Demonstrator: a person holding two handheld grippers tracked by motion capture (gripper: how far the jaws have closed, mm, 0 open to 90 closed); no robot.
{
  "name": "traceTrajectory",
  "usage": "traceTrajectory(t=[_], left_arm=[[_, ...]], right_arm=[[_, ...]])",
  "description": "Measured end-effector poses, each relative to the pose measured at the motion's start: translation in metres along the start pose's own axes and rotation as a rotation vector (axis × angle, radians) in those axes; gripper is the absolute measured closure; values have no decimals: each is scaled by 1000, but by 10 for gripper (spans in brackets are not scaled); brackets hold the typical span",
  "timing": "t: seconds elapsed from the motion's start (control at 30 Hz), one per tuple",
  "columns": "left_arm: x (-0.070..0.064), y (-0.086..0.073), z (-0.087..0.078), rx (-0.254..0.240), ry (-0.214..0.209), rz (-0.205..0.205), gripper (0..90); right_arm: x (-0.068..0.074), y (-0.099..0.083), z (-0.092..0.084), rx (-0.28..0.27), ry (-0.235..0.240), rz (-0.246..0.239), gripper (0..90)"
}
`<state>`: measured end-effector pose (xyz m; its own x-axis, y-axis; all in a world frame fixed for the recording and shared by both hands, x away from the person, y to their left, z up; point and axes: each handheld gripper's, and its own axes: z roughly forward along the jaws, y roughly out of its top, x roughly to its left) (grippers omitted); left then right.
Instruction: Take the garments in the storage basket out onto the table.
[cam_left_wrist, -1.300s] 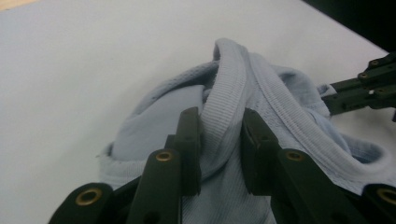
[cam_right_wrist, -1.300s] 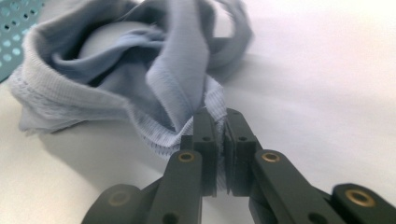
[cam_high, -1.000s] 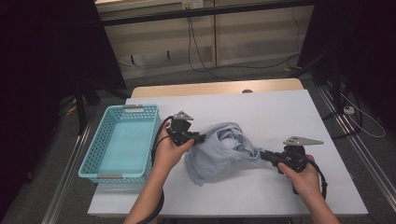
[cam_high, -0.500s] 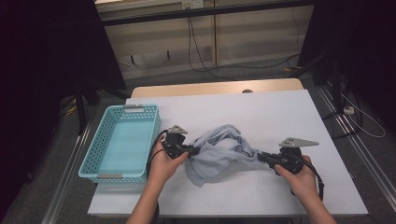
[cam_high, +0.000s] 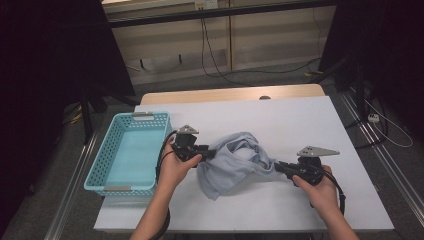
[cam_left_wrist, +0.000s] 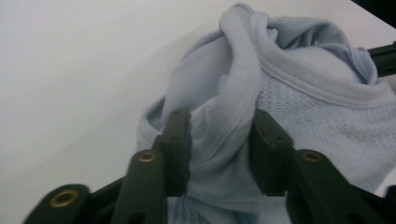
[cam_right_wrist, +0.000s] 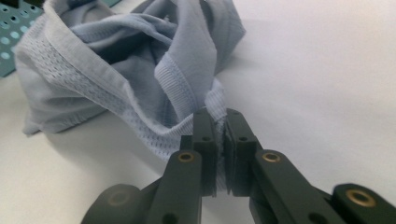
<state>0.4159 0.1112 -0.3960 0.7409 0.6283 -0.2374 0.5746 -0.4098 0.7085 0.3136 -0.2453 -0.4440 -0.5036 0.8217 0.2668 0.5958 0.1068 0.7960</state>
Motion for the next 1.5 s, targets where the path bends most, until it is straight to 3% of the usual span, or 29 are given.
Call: traceTrajectory(t=[0.23, 0.63, 1.0, 1.5], left_arm=[[-3, 16, 2, 13, 29, 30, 405], [-12, 38, 8, 40, 35, 42, 259], [-17, 62, 18, 46, 22, 79, 239], [-14, 92, 57, 70, -18, 77, 235]], right_arm=[[2, 2, 0, -4, 2, -10, 852], [3, 2, -1, -9, 4, -9, 852], [2, 1, -2, -10, 3, -6, 851], [1, 1, -3, -14, 1, 2, 852]])
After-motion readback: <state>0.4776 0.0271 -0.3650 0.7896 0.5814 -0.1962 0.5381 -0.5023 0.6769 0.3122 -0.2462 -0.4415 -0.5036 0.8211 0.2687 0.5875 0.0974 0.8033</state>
